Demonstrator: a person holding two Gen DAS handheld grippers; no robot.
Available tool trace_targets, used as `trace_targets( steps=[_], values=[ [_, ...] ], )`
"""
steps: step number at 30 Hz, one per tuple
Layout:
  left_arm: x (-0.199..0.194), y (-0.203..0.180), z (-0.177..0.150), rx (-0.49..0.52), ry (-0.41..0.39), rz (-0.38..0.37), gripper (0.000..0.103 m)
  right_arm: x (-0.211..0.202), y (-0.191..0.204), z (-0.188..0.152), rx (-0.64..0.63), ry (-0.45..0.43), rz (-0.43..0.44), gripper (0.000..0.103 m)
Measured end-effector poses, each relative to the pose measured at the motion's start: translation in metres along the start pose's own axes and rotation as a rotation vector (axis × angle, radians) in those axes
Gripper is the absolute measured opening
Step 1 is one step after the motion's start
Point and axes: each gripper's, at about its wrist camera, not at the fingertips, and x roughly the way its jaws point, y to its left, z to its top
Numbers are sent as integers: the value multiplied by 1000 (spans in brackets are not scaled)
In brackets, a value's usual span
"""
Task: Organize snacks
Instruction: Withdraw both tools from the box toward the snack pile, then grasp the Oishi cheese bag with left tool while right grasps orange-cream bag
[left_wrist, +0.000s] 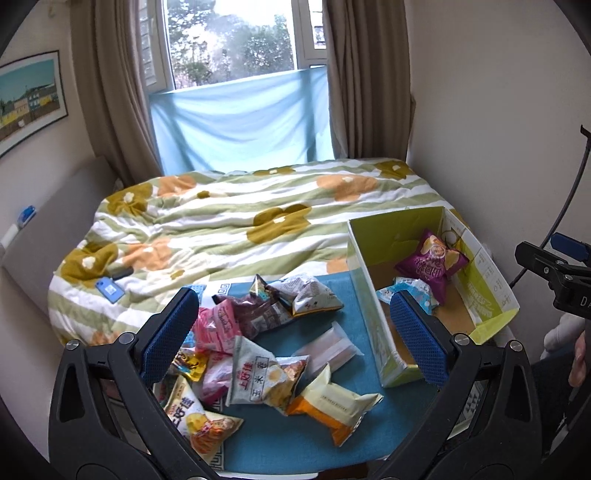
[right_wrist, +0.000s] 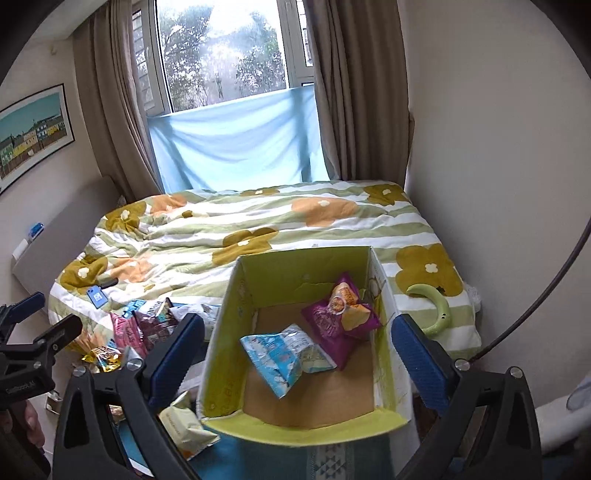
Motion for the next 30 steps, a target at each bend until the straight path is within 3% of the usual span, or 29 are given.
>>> trace_targets(
  steps=[6, 15, 22, 30],
  values=[
    [-34, 35, -33, 0, -8, -29, 102, -38, 37, -43, 22, -70, -95, 101],
    [-60, 100, -87, 8, 9, -7, 103, -63, 79, -80, 37, -85, -62, 101],
    [-28, 136, -140, 36, 71, -9, 102, -38, 121, -113, -51, -35, -16, 101],
    [42, 127, -194, 199, 165, 83, 103, 41, 149, -154, -166, 101, 109, 101]
  ],
)
